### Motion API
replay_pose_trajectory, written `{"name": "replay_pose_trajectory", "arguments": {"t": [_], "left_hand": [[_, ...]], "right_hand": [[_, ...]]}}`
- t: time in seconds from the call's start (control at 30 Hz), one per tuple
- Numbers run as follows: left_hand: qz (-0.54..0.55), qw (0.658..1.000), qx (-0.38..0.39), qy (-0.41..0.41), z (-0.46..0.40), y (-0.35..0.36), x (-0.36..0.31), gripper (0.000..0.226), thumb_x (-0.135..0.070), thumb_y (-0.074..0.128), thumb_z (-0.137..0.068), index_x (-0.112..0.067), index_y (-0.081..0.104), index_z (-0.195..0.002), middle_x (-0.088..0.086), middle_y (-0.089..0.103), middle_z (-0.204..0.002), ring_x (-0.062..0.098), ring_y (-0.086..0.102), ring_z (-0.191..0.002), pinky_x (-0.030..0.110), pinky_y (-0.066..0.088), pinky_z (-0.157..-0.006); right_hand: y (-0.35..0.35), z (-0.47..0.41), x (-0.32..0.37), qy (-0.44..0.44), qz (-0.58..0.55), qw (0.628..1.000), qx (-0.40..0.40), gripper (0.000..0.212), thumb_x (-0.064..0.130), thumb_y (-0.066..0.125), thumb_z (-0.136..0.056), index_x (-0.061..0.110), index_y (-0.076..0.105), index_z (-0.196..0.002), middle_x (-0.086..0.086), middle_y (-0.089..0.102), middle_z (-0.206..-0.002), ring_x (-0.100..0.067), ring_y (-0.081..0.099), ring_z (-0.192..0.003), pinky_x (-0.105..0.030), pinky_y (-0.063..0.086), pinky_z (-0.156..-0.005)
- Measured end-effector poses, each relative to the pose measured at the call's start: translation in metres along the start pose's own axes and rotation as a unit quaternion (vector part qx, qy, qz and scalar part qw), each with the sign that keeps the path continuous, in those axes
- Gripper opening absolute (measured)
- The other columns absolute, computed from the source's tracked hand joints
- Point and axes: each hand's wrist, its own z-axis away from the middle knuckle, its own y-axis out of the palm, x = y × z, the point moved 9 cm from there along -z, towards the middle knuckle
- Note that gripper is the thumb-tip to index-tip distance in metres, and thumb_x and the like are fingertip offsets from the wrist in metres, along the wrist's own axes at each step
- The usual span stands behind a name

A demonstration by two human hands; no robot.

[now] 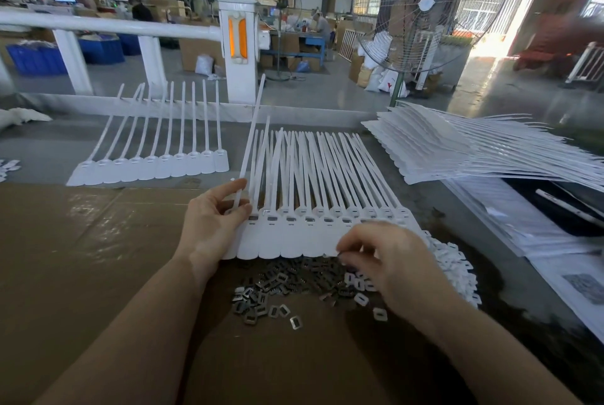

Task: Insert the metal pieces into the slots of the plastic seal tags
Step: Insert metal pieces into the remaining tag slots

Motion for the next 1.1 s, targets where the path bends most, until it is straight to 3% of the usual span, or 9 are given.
{"name": "replay_pose_trajectory", "arguments": {"t": [0.27,0.43,0.6,0.77,0.9,1.1], "left_hand": [[0.041,0.999,0.013,-0.014,-0.001,0.001,0.003,0.043,0.001,0.066,-0.083,-0.021,0.063,-0.12,0.005,0.071,-0.096,0.016,0.067,-0.09,0.028,0.053,-0.082],[0.037,0.999,0.012,-0.011,-0.002,0.001,0.005,0.042,0.0,0.067,-0.083,-0.024,0.064,-0.117,0.005,0.071,-0.095,0.017,0.067,-0.089,0.03,0.053,-0.082],[0.037,0.999,0.013,-0.017,-0.003,0.001,0.007,0.042,-0.001,0.067,-0.083,-0.025,0.064,-0.117,0.004,0.072,-0.093,0.018,0.068,-0.088,0.029,0.053,-0.078],[0.031,0.999,0.011,-0.013,-0.002,0.001,0.005,0.042,-0.002,0.067,-0.083,-0.026,0.064,-0.117,0.002,0.071,-0.093,0.011,0.067,-0.083,0.022,0.053,-0.074],[0.039,0.999,0.01,-0.026,-0.001,0.001,0.007,0.042,-0.003,0.067,-0.083,-0.024,0.064,-0.119,0.004,0.071,-0.094,0.019,0.067,-0.09,0.035,0.053,-0.086],[0.045,0.999,0.011,-0.029,0.0,0.001,0.006,0.043,-0.001,0.066,-0.083,-0.021,0.063,-0.121,0.007,0.071,-0.095,0.024,0.067,-0.093,0.04,0.052,-0.09]], "right_hand": [[-0.04,-0.02,-0.064,0.123,-0.078,0.986,-0.08,0.012,0.009,0.062,-0.087,0.018,0.07,-0.084,0.008,0.068,-0.083,0.0,0.061,-0.08,-0.01,0.047,-0.074],[-0.033,-0.033,-0.081,0.149,-0.009,0.988,-0.044,0.012,0.009,0.058,-0.09,0.016,0.069,-0.089,0.002,0.065,-0.09,-0.012,0.06,-0.085,-0.024,0.047,-0.081],[-0.027,-0.039,-0.086,0.154,0.055,0.987,-0.007,0.014,0.01,0.055,-0.091,0.013,0.069,-0.091,0.004,0.058,-0.091,-0.011,0.055,-0.084,-0.024,0.043,-0.078],[-0.023,-0.043,-0.084,0.15,0.083,0.985,0.032,0.015,0.01,0.057,-0.09,0.013,0.071,-0.088,0.003,0.067,-0.092,-0.013,0.06,-0.088,-0.029,0.047,-0.084],[-0.026,-0.045,-0.082,0.145,0.085,0.985,0.027,0.014,0.009,0.062,-0.086,0.015,0.074,-0.084,0.008,0.065,-0.085,-0.011,0.06,-0.086,-0.031,0.049,-0.084],[-0.034,-0.041,-0.086,0.141,0.079,0.987,-0.028,0.016,0.01,0.061,-0.087,0.016,0.075,-0.094,0.006,0.07,-0.094,-0.01,0.06,-0.086,-0.033,0.05,-0.084]]}}
